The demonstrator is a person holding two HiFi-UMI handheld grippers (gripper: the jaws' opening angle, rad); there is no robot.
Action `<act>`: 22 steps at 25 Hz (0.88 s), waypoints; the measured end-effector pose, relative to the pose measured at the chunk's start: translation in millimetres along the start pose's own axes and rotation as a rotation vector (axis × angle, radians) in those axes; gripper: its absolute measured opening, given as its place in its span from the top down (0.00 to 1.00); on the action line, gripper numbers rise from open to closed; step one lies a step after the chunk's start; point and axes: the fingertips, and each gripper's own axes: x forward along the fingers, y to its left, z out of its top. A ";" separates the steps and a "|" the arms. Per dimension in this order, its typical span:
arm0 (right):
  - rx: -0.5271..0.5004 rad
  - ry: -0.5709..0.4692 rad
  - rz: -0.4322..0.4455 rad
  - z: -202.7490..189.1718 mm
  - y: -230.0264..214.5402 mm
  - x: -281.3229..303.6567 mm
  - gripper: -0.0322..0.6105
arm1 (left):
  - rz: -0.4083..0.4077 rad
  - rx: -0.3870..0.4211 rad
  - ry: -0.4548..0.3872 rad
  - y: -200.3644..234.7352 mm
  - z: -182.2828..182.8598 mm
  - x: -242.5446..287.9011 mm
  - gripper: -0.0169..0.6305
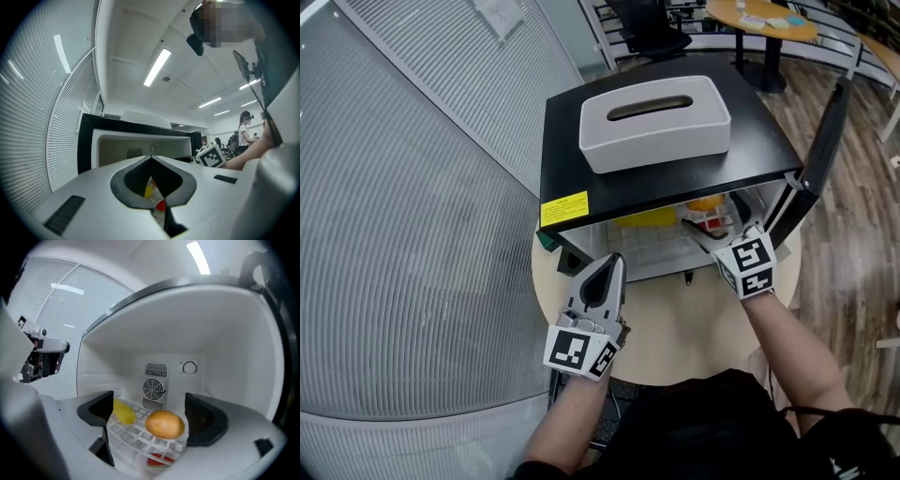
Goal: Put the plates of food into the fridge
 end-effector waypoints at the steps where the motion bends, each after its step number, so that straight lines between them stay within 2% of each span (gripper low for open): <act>1: 0.005 -0.006 -0.008 0.5 0.8 -5.7 0.18 | -0.003 -0.001 -0.002 0.3 1.1 -2.7 0.96; 8: 0.014 -0.020 -0.046 6.4 14.5 -41.2 0.19 | -0.031 0.002 -0.016 3.7 11.4 -25.7 0.96; 14: -0.006 -0.014 -0.072 11.7 34.1 -64.5 0.25 | -0.035 0.012 -0.026 14.1 20.8 -56.5 0.96; 16: 0.003 -0.021 -0.085 13.0 39.6 -72.2 0.29 | -0.032 0.014 -0.029 19.1 22.5 -67.5 0.97; 20: 0.007 -0.037 -0.128 19.3 48.1 -91.4 0.47 | -0.024 0.014 -0.030 26.8 26.6 -90.0 0.96; 22: 0.008 -0.042 -0.134 22.1 54.7 -100.1 0.51 | -0.023 0.012 -0.032 29.0 27.9 -100.9 0.96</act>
